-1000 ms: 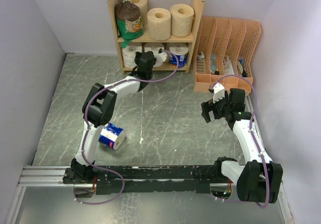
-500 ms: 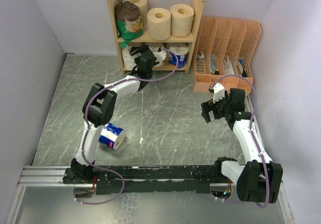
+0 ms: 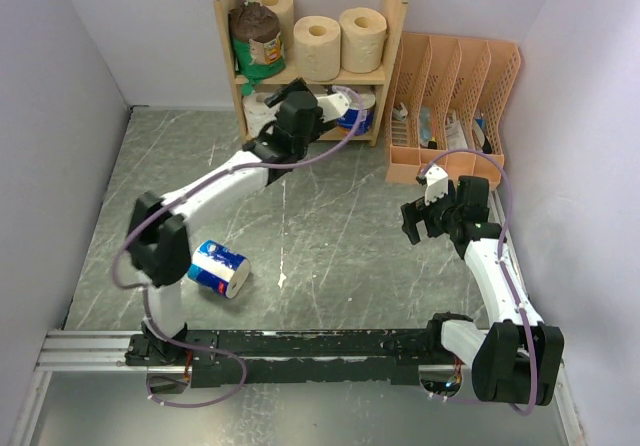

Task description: Place and organize the paper towels onto the shelf

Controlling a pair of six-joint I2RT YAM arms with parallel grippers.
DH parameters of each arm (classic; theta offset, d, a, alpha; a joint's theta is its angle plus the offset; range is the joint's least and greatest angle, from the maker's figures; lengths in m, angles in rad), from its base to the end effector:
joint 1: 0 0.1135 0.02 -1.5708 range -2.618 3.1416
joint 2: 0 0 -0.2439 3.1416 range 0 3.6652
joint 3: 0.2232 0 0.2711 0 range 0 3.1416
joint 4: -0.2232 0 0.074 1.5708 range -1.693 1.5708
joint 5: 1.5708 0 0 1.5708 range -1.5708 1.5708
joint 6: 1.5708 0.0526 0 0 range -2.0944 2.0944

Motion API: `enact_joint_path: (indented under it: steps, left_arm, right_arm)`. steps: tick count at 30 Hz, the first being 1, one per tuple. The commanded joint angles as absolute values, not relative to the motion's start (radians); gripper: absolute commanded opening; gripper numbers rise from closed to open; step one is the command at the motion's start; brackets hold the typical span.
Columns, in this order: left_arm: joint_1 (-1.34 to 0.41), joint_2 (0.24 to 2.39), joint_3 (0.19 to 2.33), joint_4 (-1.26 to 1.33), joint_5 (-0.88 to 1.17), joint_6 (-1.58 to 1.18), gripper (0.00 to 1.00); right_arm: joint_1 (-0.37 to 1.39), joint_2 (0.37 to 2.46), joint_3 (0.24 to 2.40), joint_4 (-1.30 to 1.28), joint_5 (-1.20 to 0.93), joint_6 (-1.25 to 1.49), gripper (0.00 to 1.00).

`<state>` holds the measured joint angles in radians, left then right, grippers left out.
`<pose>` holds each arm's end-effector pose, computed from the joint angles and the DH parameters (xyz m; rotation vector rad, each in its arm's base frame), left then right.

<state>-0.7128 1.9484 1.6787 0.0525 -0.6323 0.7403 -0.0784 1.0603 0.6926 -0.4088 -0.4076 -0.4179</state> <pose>0.3944 -0.2998 0.3025 0.8063 1.5891 0.5828 0.2572 0.0007 0.2016 -0.5776 2.2050 0.2210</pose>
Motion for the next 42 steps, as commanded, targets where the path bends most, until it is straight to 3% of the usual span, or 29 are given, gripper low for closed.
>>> enact_joint_path:
  steps: [1,5,9,15,23,32,36,42]
  left_arm:
    - [-0.678,1.728,1.734,-0.413,-0.380,0.405,1.00]
    - [-0.491,1.593,1.738,-0.716,0.046,0.236,1.00]
    - [-0.301,1.463,1.647,-0.880,0.344,0.209,1.00]
    - [-0.126,1.336,1.530,-1.025,0.496,0.214,1.00]
    - [0.267,1.452,1.431,-1.218,0.871,0.369,0.99]
    - [0.344,1.611,1.312,-1.245,0.840,0.544,0.98]
    - [0.343,1.711,1.326,-1.376,0.858,0.757,0.99]
    - [0.341,1.791,1.251,-1.413,0.707,0.934,1.00]
  right_arm:
    - [-0.079,1.035,0.684,-0.397,-0.418,-0.411,1.00]
    - [-0.078,1.038,0.683,-0.401,-0.427,-0.411,1.00]
    - [-0.073,1.048,0.691,-0.403,-0.428,-0.401,1.00]
    - [-0.072,1.054,0.688,-0.384,-0.395,-0.382,1.00]
    - [-0.073,1.043,0.681,-0.386,-0.406,-0.379,1.00]
    - [-0.074,1.047,0.678,-0.385,-0.408,-0.384,1.00]
    - [-0.074,1.049,0.676,-0.384,-0.405,-0.385,1.00]
    - [-0.074,1.056,0.676,-0.383,-0.406,-0.389,1.00]
